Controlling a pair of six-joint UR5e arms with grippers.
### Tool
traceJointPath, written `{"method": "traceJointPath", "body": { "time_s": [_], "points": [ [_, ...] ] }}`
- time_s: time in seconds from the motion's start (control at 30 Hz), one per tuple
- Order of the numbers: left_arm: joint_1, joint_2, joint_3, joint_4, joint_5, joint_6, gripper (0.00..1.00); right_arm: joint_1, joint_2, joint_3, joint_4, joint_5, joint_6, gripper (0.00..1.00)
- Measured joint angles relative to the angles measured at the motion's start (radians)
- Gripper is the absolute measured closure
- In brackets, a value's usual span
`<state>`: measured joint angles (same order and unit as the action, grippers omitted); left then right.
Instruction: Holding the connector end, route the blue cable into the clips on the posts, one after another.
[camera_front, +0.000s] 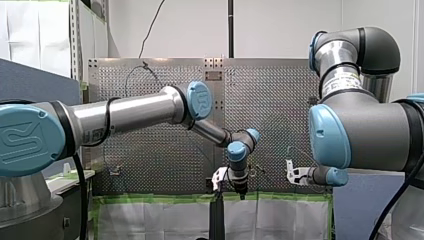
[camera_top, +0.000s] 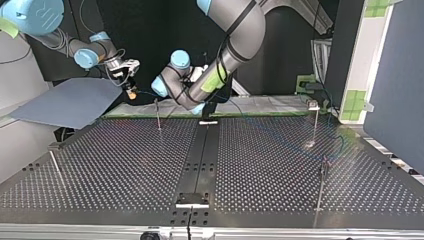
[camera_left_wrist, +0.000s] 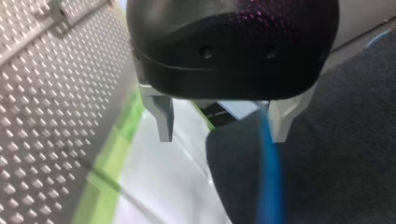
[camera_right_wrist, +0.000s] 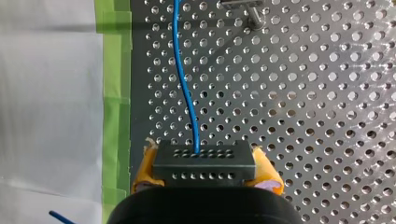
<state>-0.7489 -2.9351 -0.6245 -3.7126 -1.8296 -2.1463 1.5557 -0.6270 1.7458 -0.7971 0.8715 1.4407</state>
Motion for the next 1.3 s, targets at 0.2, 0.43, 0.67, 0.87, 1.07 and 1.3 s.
{"method": "traceJointPath", "body": {
  "time_s": [0.2,0.43,0.67,0.87,1.07,1.3],
  "points": [
    [0.01,-0.032,0.002,0.033,0.007,-0.005,0.0,0.002,0.0,0.0,0.001,0.0,0.0,1.0],
    [0.031,-0.045,0.002,0.08,0.006,-0.014,0.0,0.004,0.0,-0.004,0.001,0.0,0.0,1.0],
    [0.036,-0.092,0.002,0.096,0.01,-0.021,0.0,0.005,0.0,-0.006,0.001,0.0,0.001,1.0],
    [0.032,-0.113,0.002,0.127,0.013,-0.024,0.0,0.005,0.0,-0.007,-0.001,0.0,0.002,1.0],
    [0.026,-0.114,0.002,0.176,0.029,-0.026,0.36,0.006,0.0,-0.008,0.0,0.0,0.002,1.0],
    [0.01,-0.114,0.002,0.247,0.079,-0.003,1.0,0.006,0.0,-0.011,0.001,0.0,0.002,1.0]
  ]
}}
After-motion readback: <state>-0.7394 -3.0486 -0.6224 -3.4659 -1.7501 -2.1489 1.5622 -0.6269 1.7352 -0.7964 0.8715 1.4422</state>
